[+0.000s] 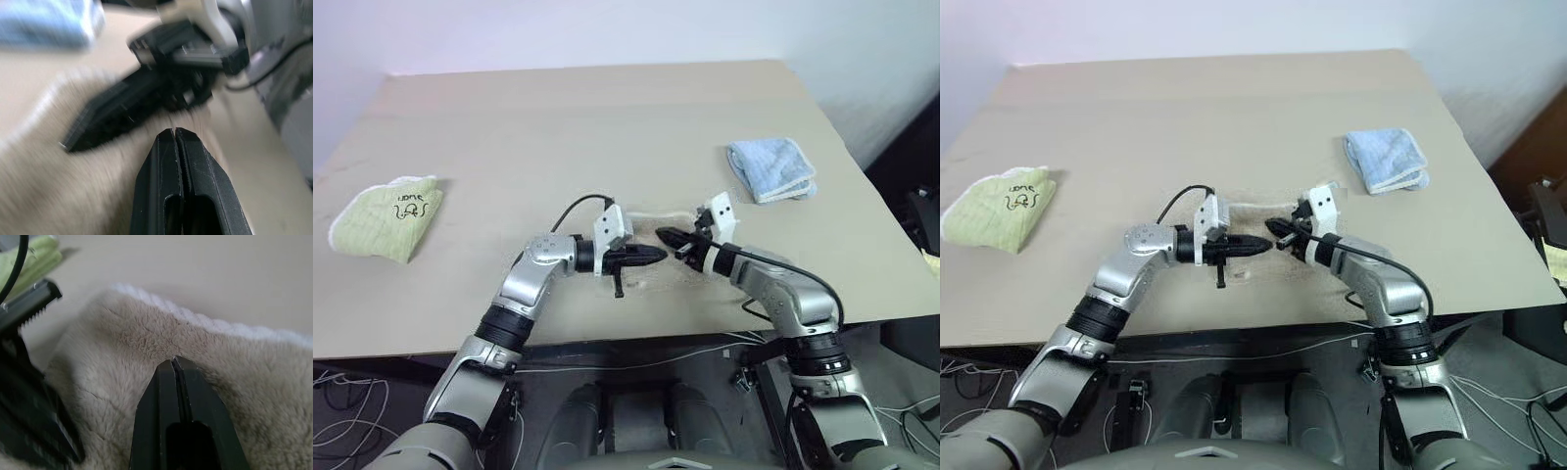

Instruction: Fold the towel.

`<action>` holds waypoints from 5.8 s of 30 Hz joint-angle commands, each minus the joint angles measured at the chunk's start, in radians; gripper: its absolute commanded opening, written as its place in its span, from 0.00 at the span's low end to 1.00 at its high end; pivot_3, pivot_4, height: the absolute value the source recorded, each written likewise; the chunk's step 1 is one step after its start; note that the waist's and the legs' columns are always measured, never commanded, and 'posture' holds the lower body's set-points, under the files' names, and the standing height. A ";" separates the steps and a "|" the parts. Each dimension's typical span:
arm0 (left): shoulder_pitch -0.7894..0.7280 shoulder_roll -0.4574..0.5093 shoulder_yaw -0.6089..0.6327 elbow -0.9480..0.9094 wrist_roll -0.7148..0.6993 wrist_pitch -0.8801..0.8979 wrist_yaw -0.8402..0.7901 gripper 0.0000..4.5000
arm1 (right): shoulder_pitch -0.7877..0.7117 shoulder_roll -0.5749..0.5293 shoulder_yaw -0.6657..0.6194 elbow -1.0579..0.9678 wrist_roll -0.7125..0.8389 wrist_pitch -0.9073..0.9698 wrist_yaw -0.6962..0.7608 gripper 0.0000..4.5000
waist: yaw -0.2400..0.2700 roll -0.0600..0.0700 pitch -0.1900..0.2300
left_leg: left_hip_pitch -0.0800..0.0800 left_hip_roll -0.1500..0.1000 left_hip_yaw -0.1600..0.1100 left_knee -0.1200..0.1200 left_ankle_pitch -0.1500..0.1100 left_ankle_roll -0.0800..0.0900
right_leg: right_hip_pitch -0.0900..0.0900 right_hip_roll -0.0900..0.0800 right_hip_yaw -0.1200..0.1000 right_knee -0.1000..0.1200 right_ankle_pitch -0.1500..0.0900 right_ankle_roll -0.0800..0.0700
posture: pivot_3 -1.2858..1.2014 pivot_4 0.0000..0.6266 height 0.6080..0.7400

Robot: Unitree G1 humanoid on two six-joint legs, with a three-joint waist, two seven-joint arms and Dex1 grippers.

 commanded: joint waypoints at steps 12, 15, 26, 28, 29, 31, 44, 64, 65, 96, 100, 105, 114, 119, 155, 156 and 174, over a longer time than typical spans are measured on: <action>0.030 -0.019 0.044 -0.013 -0.008 -0.001 0.015 0.02 | -0.049 0.006 -0.035 0.113 -0.023 -0.072 0.058 0.00 | 0.001 -0.001 -0.002 | 0.007 0.000 -0.001 0.000 0.000 0.000 | 0.006 0.000 0.000 0.001 0.000 0.000 | 0.52 0.24 1.00; 0.020 -0.002 0.083 -0.071 -0.038 0.052 0.029 0.02 | -0.051 -0.028 -0.050 0.035 0.019 -0.044 0.107 0.00 | 0.002 0.000 -0.001 | 0.006 0.000 -0.001 0.000 0.000 0.000 | 0.006 0.000 0.000 0.001 0.000 0.000 | 0.52 0.24 1.00; -0.062 0.048 0.310 -0.319 -0.217 0.395 0.218 0.13 | -0.073 -0.170 -0.071 -0.150 0.076 0.037 0.175 0.49 | 0.000 0.000 -0.001 | 0.001 0.000 -0.001 0.001 0.000 0.000 | 0.001 0.000 -0.001 0.001 0.000 0.001 | 0.52 0.24 1.00; -0.056 0.060 0.330 -0.327 -0.230 0.417 0.237 0.27 | -0.083 -0.186 -0.085 -0.158 0.098 0.057 0.179 0.63 | 0.000 0.000 -0.001 | 0.001 0.000 -0.001 0.001 0.000 0.000 | 0.001 0.000 -0.001 0.002 0.000 0.001 | 0.52 0.24 1.00; -0.050 0.066 0.343 -0.331 -0.242 0.429 0.244 0.35 | -0.089 -0.194 -0.092 -0.162 0.110 0.069 0.183 0.72 | 0.000 0.000 -0.001 | 0.001 0.000 -0.001 0.001 0.000 0.000 | 0.001 0.000 -0.001 0.002 0.000 0.001 | 0.52 0.24 1.00; -0.037 0.073 0.359 -0.338 -0.252 0.438 0.257 0.51 | -0.095 -0.206 -0.103 -0.167 0.128 0.087 0.189 0.86 | 0.001 0.000 -0.001 | 0.001 0.000 -0.001 0.001 0.000 0.000 | 0.001 0.000 -0.001 0.003 0.000 0.001 | 0.52 0.24 1.00; 0.102 0.184 0.409 -0.345 -0.274 0.362 0.200 1.00 | -0.121 -0.382 -0.166 -0.084 0.264 0.382 0.279 1.00 | 0.005 0.000 -0.001 | 0.000 0.000 -0.001 0.001 0.000 0.000 | 0.001 -0.001 0.000 0.000 0.000 0.000 | 0.52 0.24 1.00; 0.355 0.195 0.363 -0.466 -0.245 0.315 0.229 1.00 | -0.310 -0.368 -0.005 0.421 0.199 0.609 0.430 1.00 | -0.004 -0.001 -0.001 | -0.001 0.001 0.000 -0.001 -0.001 0.000 | 0.001 -0.005 0.000 -0.004 -0.001 -0.002 | 0.52 0.24 1.00; 0.360 0.196 0.362 -0.471 -0.244 0.316 0.230 1.00 | -0.322 -0.351 -0.002 0.432 0.200 0.618 0.435 1.00 | -0.006 -0.001 -0.001 | 0.000 0.001 0.000 -0.001 -0.001 0.000 | 0.001 -0.005 0.000 -0.004 -0.002 -0.003 | 0.52 0.24 1.00; 0.330 0.178 0.538 -0.454 -0.343 0.299 0.337 1.00 | -0.506 -0.099 0.106 0.734 -0.032 0.452 0.614 0.96 | -0.057 -0.002 -0.003 | 0.010 0.004 0.001 -0.001 -0.002 -0.003 | 0.002 0.002 0.004 0.009 0.000 -0.002 | 0.52 0.24 1.00; 0.357 0.179 0.529 -0.461 -0.332 0.294 0.342 1.00 | -0.507 -0.114 0.090 0.740 -0.033 0.462 0.643 0.73 | -0.055 -0.002 -0.002 | 0.014 0.004 0.001 -0.003 -0.002 -0.003 | 0.003 0.003 0.005 0.009 0.000 -0.003 | 0.52 0.24 1.00; 0.371 0.163 0.510 -0.470 -0.324 0.287 0.361 1.00 | -0.463 -0.135 0.095 0.678 -0.018 0.505 0.667 0.34 | -0.044 -0.002 -0.002 | 0.009 0.003 0.001 -0.002 -0.002 -0.003 | 0.001 0.001 0.005 0.009 0.000 -0.002 | 0.52 0.24 1.00; 0.318 0.167 0.549 -0.418 -0.366 0.321 0.370 1.00 | -0.373 -0.136 -0.082 0.360 0.114 0.657 0.559 0.00 | -0.027 -0.002 -0.002 | 0.006 0.003 0.000 -0.002 -0.002 -0.004 | -0.002 0.000 0.004 0.007 -0.001 -0.003 | 0.52 0.24 1.00; 0.274 0.161 0.558 -0.364 -0.377 0.336 0.382 1.00 | -0.319 -0.044 -0.379 0.014 0.252 0.627 0.347 0.00 | -0.019 -0.002 -0.002 | -0.005 0.002 0.000 -0.001 0.000 -0.004 | -0.013 0.000 0.005 0.010 0.000 -0.002 | 0.52 0.24 1.00; 0.219 0.076 0.505 -0.217 -0.273 0.222 0.422 1.00 | -0.675 0.072 -0.820 0.911 0.309 -0.531 -0.449 0.00 | -0.026 -0.001 -0.001 | -0.006 0.001 0.002 -0.001 0.003 -0.004 | -0.014 0.002 0.005 0.012 0.000 -0.002 | 0.52 0.24 1.00; 0.221 0.076 0.508 -0.217 -0.275 0.221 0.425 1.00 | -0.677 0.072 -0.821 0.923 0.313 -0.536 -0.446 0.00 | -0.027 -0.001 -0.001 | -0.006 0.001 0.002 -0.001 0.003 -0.004 | -0.014 0.002 0.005 0.012 0.000 -0.002 | 0.52 0.24 1.00; 0.256 0.070 0.510 -0.226 -0.268 0.187 0.436 1.00 | -0.788 0.028 -0.841 1.044 0.351 -0.616 -0.449 0.00 | -0.027 0.000 -0.001 | -0.006 0.001 0.002 -0.001 0.003 -0.004 | -0.014 0.003 0.005 0.012 0.000 -0.002 | 0.52 0.24 1.00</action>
